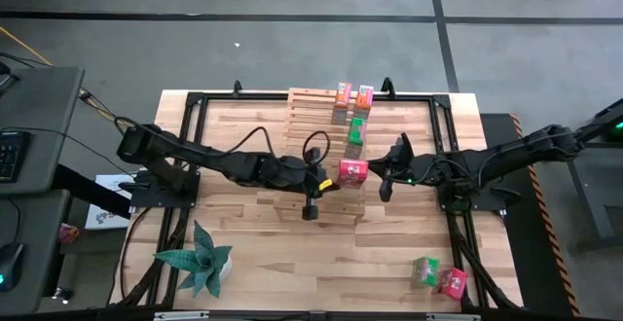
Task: Stack cereal on shelf
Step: Put the top left red cereal box on the shelf
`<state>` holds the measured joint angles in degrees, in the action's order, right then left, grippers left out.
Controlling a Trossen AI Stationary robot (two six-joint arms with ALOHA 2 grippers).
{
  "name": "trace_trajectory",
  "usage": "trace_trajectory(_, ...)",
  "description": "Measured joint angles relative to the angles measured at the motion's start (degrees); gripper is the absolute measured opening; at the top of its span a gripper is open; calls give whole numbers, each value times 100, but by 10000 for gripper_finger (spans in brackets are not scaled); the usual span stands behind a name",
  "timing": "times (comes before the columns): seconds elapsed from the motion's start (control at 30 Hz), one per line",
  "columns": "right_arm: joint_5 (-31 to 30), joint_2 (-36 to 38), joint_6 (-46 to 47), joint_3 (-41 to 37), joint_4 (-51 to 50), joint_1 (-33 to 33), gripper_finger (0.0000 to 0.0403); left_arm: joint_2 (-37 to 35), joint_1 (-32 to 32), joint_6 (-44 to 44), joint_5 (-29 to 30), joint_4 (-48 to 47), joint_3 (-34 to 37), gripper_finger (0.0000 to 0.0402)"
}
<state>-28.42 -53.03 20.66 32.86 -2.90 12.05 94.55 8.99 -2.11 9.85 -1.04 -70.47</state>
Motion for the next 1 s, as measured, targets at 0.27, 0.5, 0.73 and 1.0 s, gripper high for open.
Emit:
trace_trajectory(0.27, 81, -219, -111, 0, 364, 0, 0, 32, -209, 0, 0, -27, -16, 0)
trace_trajectory(0.5, 384, -254, -2, 0, 447, 0, 0, 32, -343, 0, -15, -127, -16, 0)
trace_trajectory(0.73, 738, -252, 45, 0, 440, 0, 0, 20, -486, -16, -32, -265, -18, 0)
trace_trajectory(1.0, 808, -252, 138, 0, 404, 108, 0, 24, -477, 60, 18, -617, -18, 0)
